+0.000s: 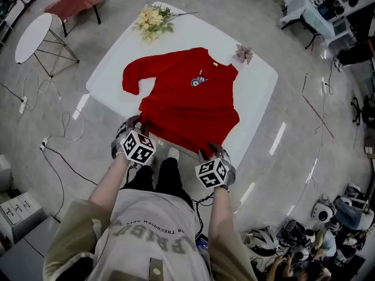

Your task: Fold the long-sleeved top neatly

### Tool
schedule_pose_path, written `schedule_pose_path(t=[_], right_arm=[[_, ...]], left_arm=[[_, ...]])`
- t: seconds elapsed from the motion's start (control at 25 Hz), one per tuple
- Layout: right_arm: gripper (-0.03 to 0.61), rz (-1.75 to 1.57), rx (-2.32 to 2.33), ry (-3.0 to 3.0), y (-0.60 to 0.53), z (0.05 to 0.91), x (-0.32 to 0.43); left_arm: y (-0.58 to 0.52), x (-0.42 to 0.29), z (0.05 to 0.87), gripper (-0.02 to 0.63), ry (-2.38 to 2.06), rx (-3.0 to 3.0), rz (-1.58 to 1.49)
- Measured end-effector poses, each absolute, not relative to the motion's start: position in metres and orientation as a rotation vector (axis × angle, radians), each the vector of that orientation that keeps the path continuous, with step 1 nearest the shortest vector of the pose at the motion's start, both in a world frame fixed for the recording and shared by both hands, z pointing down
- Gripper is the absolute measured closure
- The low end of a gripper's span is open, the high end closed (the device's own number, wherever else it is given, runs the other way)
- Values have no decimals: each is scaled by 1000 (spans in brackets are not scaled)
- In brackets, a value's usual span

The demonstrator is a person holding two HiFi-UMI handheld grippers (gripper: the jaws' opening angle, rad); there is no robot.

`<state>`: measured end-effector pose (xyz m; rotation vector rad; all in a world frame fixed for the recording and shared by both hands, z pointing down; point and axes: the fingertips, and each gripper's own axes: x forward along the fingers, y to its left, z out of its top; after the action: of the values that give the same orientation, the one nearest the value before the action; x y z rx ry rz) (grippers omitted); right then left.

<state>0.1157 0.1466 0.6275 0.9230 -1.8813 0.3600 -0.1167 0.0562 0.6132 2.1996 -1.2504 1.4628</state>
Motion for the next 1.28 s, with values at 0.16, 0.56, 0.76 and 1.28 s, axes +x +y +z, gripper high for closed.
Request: schedule_pose_path(t=[0.16,0.56,0.76,1.28], right_arm=[[556,244,1068,-1857,153,611,127],[559,215,1059,-1974,225,609,127],[558,348,1016,-1917,231,630,133],[235,576,1056,-2211,112,564,159]], left_arm=[[68,-116,593,577,-1245,2470,1464],[117,-155,614,577,-1043,2623,1255],[120,-158,623,571,-1009,2602,1256],[91,-87,569,289,-792,2588,1253]])
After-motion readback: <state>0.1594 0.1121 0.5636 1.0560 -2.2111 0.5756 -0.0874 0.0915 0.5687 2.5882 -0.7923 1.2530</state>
